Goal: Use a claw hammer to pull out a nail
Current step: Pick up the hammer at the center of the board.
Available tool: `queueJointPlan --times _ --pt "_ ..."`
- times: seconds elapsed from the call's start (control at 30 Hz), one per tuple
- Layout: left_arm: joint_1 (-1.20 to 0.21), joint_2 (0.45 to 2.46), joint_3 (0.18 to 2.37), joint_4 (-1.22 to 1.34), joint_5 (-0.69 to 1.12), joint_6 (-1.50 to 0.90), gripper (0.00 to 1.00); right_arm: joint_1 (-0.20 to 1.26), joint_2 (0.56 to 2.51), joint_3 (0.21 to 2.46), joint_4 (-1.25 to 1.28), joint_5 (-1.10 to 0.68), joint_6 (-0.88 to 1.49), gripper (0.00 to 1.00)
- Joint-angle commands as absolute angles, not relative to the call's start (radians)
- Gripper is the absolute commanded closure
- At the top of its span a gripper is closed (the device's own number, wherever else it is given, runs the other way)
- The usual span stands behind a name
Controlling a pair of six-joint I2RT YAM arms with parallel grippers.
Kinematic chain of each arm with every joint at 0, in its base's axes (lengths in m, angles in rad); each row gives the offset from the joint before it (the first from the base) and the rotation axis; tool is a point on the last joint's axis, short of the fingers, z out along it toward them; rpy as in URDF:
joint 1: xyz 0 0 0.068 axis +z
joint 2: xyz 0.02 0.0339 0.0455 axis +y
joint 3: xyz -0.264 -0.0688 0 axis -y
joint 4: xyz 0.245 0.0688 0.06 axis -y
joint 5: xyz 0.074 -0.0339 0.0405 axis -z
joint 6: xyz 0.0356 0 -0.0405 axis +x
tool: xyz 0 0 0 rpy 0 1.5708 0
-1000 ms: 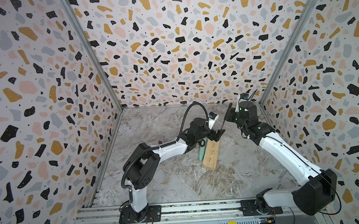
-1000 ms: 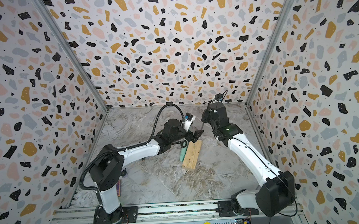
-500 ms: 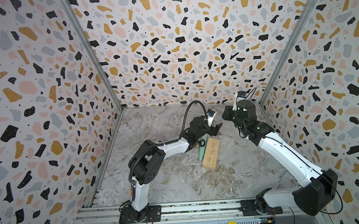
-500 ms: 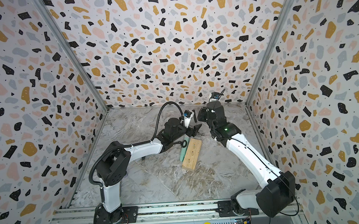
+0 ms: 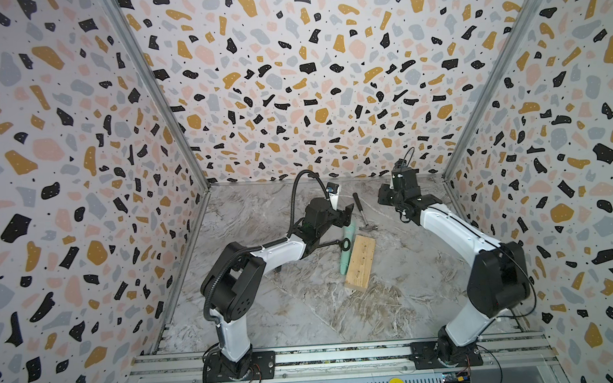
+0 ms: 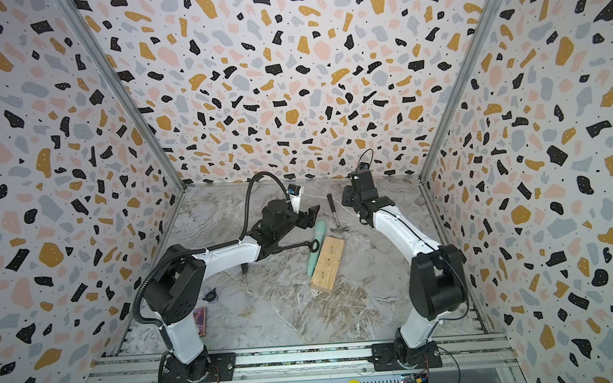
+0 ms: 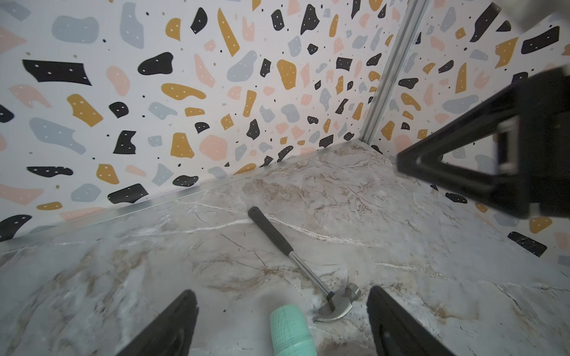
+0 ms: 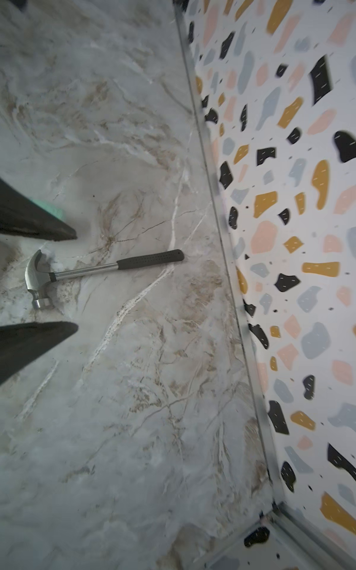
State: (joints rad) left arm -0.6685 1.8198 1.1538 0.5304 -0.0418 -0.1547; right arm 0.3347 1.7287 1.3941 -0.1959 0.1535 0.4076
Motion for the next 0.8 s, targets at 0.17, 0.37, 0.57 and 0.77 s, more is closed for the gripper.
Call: queueJointPlan --times 0.17,0.37,0.57,0.77 --pt "-0.669 1.673 1.011 0.543 -0.090 -0.224 0.10 0.326 2.049 1.683 -0.351 0.028 0.281 0.54" --pt "-0.669 1.598 0.943 0.539 -0.135 -0.223 0.09 0.327 2.209 1.797 -0.426 0.026 0.270 0.58" --pt "-0.669 1.586 0.919 0.527 -0.158 -0.218 0.08 0.344 2.265 1.820 -0.450 0.025 0.235 0.63" --pt "-0.669 1.591 0.912 0.522 -0.160 -0.225 0.08 0.389 2.322 1.871 -0.528 0.131 0.220 0.66"
